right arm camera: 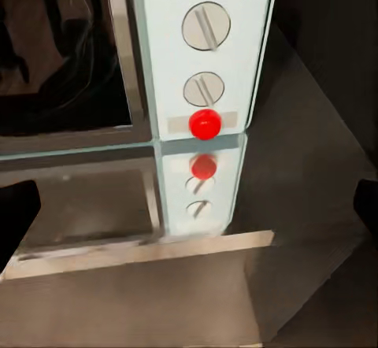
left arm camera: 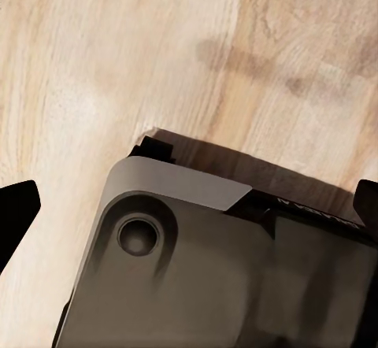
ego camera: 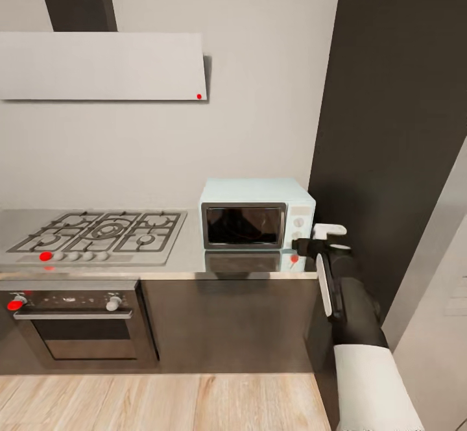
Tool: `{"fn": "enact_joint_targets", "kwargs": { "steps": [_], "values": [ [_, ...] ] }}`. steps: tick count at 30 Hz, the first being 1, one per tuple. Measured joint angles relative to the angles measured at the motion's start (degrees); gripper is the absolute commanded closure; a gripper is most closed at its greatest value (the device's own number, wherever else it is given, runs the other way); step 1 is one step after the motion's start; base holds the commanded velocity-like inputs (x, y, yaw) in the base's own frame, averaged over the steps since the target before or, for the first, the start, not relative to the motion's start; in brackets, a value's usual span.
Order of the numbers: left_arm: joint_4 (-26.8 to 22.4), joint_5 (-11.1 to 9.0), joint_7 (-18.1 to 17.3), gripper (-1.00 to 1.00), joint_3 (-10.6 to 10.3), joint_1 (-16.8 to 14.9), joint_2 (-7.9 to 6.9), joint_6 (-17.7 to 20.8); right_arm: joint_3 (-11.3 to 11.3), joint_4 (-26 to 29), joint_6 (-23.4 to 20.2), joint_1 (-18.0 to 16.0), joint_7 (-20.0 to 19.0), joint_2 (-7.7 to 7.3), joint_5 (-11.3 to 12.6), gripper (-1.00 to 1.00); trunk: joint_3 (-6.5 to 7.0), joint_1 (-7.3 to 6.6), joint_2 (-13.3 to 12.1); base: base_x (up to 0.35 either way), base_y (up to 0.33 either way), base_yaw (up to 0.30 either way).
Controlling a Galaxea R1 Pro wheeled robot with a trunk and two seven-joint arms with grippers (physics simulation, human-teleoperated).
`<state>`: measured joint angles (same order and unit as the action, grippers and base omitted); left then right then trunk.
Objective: In the kitchen, take the popcorn bag from the countertop, put it into the microwave, and heat it until the popcorn is cooked so the cooked popcorn ends up inside the bag.
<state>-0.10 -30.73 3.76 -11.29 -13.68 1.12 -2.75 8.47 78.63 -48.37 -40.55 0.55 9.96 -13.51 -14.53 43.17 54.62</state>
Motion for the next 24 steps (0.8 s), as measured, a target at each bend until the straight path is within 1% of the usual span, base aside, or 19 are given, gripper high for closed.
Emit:
{"fn": "enact_joint_targets", "kwargs": {
  "steps": [1,2,3,4,5,6,8,12,18,20,22,24],
  "values": [
    [0.0,0.02,0.0,-1.0,0.0,0.0,0.0,0.0,0.22,-0.26,1.84,-0.02,0.09,0.0,0.1,-1.0,0.0,0.0,0.0,0.0,0.0,0.0],
    [0.0,0.03,0.0,-1.0,0.0,0.0,-0.02,0.0,0.54,-1.55,6.06,-0.23,0.12,0.0,0.26,-1.0,0.0,0.0,0.0,0.0,0.0,0.0],
    [0.0,0.04,-0.02,-1.0,0.0,0.0,-0.02,0.0,0.66,-2.71,8.05,-0.31,0.12,0.0,0.29,-1.0,0.0,0.0,0.0,0.0,0.0,0.0],
    [0.0,0.09,-0.06,-1.0,0.0,0.0,-0.06,0.03,0.91,-6.4,11.25,-0.36,0.21,0.0,0.37,-1.0,-0.01,0.0,-0.01,0.0,0.0,0.0],
    [0.0,0.11,-0.1,-1.0,0.0,0.0,-0.07,0.02,1.21,-8.83,12.82,-0.39,0.24,0.0,0.32,-1.0,0.0,0.0,-0.01,0.0,0.0,0.0],
    [0.0,0.13,-0.24,-1.0,0.0,0.0,-0.08,0.01,1.98,-11.69,15.2,-0.41,0.27,-0.01,0.22,-1.0,0.0,0.0,-0.01,0.0,0.0,0.0],
    [0.0,0.11,-0.4,-1.0,0.0,0.0,-0.08,0.03,2.82,-14.35,18.11,-0.44,0.11,-0.01,0.16,-1.0,0.0,0.0,0.0,0.0,0.0,0.0],
    [0.0,0.06,-0.43,-1.0,0.0,0.0,-0.09,0.08,3.18,-15.59,19.16,-0.45,0.16,-0.01,0.22,-1.0,0.0,0.0,0.0,0.0,0.0,0.0],
    [0.0,0.07,-0.46,-1.0,0.0,0.0,-0.09,0.09,3.31,-15.69,19.21,-0.43,-0.5,-0.01,0.2,-1.0,0.0,0.0,0.0,0.02,-0.012,0.0],
    [-0.01,0.18,-0.52,-1.0,0.0,0.01,-0.12,0.1,3.23,-15.68,19.08,-0.45,-1.57,-1.39,0.38,-1.0,0.0,-0.01,0.01,0.18,-0.131,0.0],
    [-0.01,0.21,-0.53,-1.0,0.0,0.01,-0.14,0.1,3.19,-15.73,19.04,-0.45,-2.87,-1.98,0.59,-1.0,0.0,-0.02,0.01,0.22,-0.162,0.0],
    [-0.01,0.22,-0.53,-1.0,0.0,0.01,-0.17,0.1,3.17,-15.96,19.07,-0.45,-3.5,-2.2,0.67,-1.0,0.0,-0.02,0.01,0.237,-0.173,0.0]
  ]
}}
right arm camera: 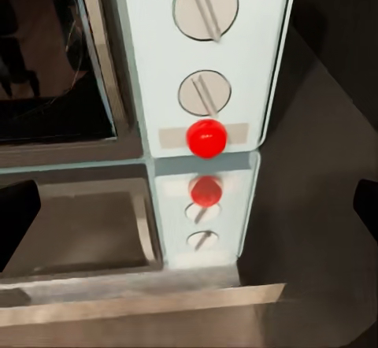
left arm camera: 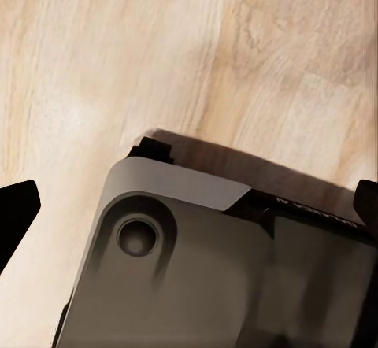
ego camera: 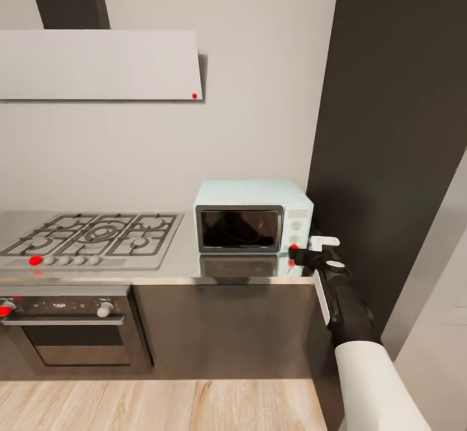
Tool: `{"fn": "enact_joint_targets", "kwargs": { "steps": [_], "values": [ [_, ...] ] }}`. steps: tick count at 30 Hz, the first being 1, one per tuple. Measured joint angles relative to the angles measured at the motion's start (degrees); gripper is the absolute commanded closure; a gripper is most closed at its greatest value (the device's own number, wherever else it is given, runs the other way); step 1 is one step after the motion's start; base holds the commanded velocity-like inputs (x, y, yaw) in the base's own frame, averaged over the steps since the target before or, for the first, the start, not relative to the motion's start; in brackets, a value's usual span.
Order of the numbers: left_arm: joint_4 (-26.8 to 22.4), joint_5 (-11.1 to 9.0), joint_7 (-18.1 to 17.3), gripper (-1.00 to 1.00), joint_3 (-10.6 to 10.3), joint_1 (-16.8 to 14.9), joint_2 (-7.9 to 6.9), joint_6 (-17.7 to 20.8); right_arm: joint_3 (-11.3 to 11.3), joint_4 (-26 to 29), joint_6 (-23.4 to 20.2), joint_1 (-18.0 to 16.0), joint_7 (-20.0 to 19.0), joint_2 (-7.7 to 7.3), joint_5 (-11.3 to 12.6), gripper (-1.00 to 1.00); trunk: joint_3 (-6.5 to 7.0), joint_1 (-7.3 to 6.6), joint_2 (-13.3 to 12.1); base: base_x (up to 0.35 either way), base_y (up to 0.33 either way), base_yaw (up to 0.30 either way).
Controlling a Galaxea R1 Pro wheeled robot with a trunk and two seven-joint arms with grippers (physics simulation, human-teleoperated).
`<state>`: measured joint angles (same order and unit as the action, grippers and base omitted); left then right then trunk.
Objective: In the kitchen, take the popcorn bag from the countertop, put it into the microwave, and heat it until the popcorn is cooked so the cooked popcorn ends up inside the bag.
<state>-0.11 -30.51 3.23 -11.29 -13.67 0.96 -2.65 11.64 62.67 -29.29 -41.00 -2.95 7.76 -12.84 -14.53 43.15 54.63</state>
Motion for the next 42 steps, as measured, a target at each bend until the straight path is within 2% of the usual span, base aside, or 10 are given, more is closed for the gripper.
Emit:
{"fn": "enact_joint_targets", "kwargs": {
  "steps": [4,12,18,24,30,42],
  "values": [
    [0.0,0.04,0.0,-1.0,0.0,0.0,-0.01,0.0,0.02,-0.72,0.02,0.01,-0.24,-0.07,0.05,-1.0,0.0,0.0,0.0,0.237,-0.169,0.0],
    [0.01,-0.07,0.0,-1.0,-0.01,-0.01,-0.01,-0.04,-0.01,-5.68,0.28,0.03,0.45,0.31,0.04,-1.0,0.0,0.01,-0.01,0.12,-0.083,0.0],
    [0.01,-0.08,0.01,-1.0,0.0,-0.01,-0.01,-0.01,-0.3,-9.76,3.93,0.07,0.64,0.5,-0.62,-1.0,0.0,0.02,-0.01,0.003,-0.002,0.0],
    [0.01,-0.08,0.01,-1.0,0.0,-0.01,-0.01,-0.03,-0.38,-10.27,4.83,0.06,0.63,0.58,-0.56,-1.0,0.0,0.02,-0.01,0.0,0.0,0.0],
    [0.01,-0.02,0.01,-1.0,-0.04,-0.01,-0.01,-0.02,-0.32,-12.9,8.79,0.06,0.64,0.4,-0.53,-1.0,0.0,0.01,-0.01,0.095,0.0,0.0],
    [0.01,-0.08,0.01,-1.0,-0.07,0.0,-0.03,-0.03,-0.18,-13.28,9.0,0.07,-0.18,-0.09,-0.37,-1.0,0.0,0.02,-0.01,0.061,0.0,0.0]
  ]
}}
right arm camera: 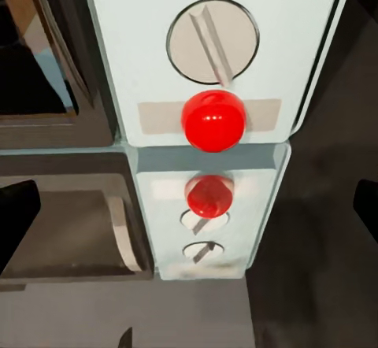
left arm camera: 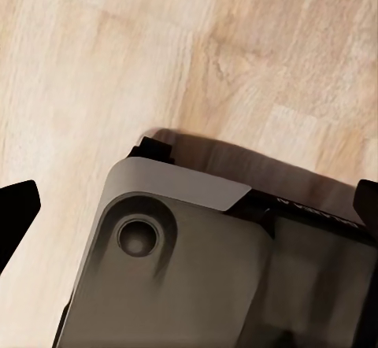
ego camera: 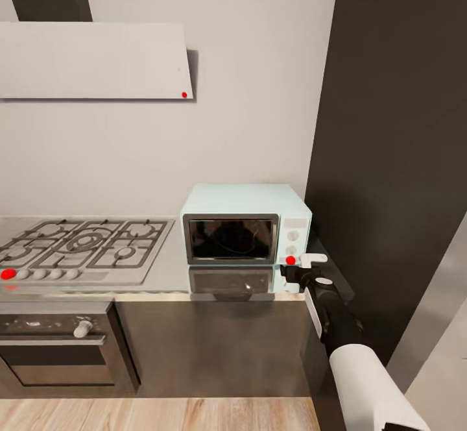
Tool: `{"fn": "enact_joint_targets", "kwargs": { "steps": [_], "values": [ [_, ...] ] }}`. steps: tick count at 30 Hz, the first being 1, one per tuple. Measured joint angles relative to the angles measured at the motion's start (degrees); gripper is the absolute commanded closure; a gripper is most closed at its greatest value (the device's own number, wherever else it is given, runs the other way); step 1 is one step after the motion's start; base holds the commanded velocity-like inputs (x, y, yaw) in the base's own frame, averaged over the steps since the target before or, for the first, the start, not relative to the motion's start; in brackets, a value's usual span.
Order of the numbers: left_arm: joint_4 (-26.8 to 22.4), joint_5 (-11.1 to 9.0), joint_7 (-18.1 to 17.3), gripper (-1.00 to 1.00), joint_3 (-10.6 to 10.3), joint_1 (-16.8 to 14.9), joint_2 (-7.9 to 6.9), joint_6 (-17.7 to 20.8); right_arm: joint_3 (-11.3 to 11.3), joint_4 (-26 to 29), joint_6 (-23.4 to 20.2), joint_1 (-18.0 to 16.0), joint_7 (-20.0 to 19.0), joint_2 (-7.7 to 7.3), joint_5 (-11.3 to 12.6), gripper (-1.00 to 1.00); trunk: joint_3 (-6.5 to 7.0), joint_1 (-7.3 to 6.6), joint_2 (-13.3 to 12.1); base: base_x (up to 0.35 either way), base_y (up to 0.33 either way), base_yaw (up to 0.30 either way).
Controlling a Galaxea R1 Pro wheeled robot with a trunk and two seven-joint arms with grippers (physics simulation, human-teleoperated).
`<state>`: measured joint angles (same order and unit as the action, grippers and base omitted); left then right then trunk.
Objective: In the kitchen, take the popcorn bag from the countertop, put it into the microwave, and heat it until the popcorn is cooked so the cooked popcorn ends up inside the bag.
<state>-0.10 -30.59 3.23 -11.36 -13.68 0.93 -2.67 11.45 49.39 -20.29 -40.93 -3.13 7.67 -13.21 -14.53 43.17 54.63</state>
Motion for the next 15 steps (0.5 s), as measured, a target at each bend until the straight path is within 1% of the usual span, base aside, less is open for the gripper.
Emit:
{"fn": "enact_joint_targets", "kwargs": {
  "steps": [4,15],
  "values": [
    [0.0,0.0,0.0,-1.0,-0.01,0.0,-0.07,0.01,-0.04,-0.02,-0.03,0.0,-0.04,-0.01,-0.01,-1.0,0.0,0.0,0.0,0.088,0.0,0.0],
    [0.0,0.0,0.0,-1.0,-0.02,0.0,-0.07,-0.05,0.07,-0.66,-0.02,-0.05,-0.02,-0.07,0.08,-1.0,0.0,-0.01,0.0,0.14,0.0,0.0]
  ]
}}
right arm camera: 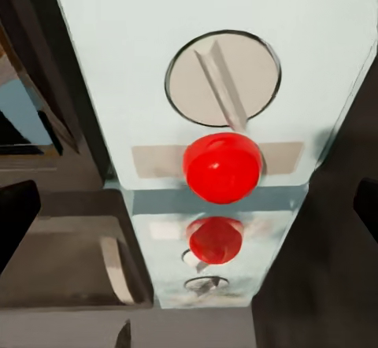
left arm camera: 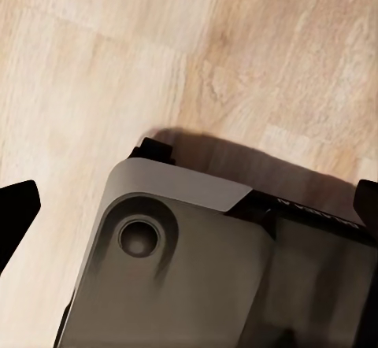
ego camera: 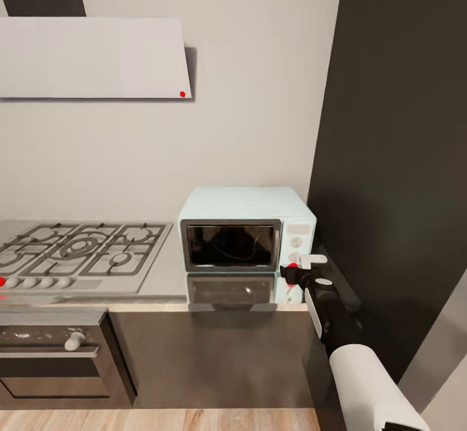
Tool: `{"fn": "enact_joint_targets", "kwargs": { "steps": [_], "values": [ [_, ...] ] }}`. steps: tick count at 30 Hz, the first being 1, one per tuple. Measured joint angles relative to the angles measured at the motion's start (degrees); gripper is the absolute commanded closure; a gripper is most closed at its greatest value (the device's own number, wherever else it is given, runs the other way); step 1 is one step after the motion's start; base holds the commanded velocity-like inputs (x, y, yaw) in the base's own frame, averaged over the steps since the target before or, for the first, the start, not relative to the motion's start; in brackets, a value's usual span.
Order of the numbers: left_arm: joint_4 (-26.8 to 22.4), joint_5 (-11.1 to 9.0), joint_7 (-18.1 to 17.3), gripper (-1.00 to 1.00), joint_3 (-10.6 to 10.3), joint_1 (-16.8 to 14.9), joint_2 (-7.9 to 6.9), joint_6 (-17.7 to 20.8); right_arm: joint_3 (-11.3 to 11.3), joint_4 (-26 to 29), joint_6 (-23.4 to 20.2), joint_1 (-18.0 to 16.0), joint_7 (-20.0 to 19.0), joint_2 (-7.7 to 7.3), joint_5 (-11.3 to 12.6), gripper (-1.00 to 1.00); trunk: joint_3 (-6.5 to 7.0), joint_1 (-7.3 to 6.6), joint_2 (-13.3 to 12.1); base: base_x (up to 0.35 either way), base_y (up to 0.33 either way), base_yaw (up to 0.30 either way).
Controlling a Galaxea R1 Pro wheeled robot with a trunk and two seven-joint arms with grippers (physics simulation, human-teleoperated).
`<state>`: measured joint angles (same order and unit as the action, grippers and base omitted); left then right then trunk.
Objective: In the kitchen, take the popcorn bag from the countertop, put it into the microwave, and heat it until the popcorn is cooked so the cooked popcorn ends up inside the bag.
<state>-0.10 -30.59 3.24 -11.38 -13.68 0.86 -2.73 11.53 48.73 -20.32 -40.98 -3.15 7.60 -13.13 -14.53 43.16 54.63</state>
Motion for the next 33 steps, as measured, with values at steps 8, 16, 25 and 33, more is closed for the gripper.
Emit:
{"fn": "enact_joint_targets", "kwargs": {
  "steps": [8,16,25,33],
  "values": [
    [0.0,0.0,0.0,-1.0,0.0,0.0,0.0,0.02,0.02,-1.67,0.36,-0.01,0.34,-2.1,-0.2,1.0,0.0,0.01,-0.01,0.047,0.0,0.0],
    [0.0,0.0,0.0,-1.0,0.0,0.0,0.0,0.02,-0.08,-1.72,0.28,-0.02,0.5,-2.35,-0.16,1.0,0.0,0.01,-0.01,0.0,0.0,0.0],
    [0.0,0.0,0.0,-1.0,0.0,0.0,0.0,0.01,-0.22,-1.72,0.23,0.03,0.6,-2.1,-0.36,1.0,0.0,0.01,-0.01,0.0,0.0,0.0],
    [0.0,0.0,0.0,-1.0,0.0,0.0,0.0,0.01,-0.22,-1.88,0.2,0.03,0.81,-2.01,-0.24,1.0,0.0,0.0,0.0,0.035,0.0,0.0]
  ]
}}
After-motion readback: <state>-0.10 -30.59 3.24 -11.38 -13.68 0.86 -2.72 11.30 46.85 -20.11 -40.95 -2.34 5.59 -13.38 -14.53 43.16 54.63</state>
